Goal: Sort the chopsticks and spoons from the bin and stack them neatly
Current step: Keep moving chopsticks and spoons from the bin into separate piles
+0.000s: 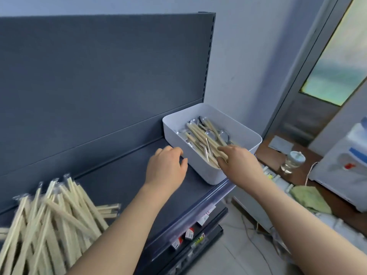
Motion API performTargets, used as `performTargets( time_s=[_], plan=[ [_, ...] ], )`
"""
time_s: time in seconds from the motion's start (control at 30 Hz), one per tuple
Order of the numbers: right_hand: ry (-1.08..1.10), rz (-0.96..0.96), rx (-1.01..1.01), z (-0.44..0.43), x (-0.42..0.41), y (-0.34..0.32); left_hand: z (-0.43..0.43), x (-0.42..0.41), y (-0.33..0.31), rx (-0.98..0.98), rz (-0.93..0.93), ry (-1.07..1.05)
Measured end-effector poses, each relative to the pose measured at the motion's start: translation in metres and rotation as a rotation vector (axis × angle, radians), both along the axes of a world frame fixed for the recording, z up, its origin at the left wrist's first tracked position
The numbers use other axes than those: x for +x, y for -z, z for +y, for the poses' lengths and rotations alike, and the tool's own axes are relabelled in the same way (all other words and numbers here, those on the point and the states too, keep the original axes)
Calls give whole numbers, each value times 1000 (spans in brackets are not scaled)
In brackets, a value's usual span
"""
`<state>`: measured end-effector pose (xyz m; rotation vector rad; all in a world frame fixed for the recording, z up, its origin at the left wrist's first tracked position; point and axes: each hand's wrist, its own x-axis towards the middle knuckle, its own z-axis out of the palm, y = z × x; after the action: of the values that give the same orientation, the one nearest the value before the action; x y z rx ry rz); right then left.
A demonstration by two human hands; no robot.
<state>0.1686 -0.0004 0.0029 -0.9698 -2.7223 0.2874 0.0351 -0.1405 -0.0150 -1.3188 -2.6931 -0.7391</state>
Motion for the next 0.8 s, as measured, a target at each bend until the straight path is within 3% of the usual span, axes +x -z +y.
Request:
performTargets(
  time_s=[0.4,0.53,0.8],
  plan=[
    [15,-115,-287,129,-72,28,136,-71,8,-123,-80,48],
    [-79,-221,-432,150,-95,45,157,-82,18,-158,-124,-14],
    [-152,-367,-399,210,-121,52,187,-89,34,-122,-304,-256]
  ],
)
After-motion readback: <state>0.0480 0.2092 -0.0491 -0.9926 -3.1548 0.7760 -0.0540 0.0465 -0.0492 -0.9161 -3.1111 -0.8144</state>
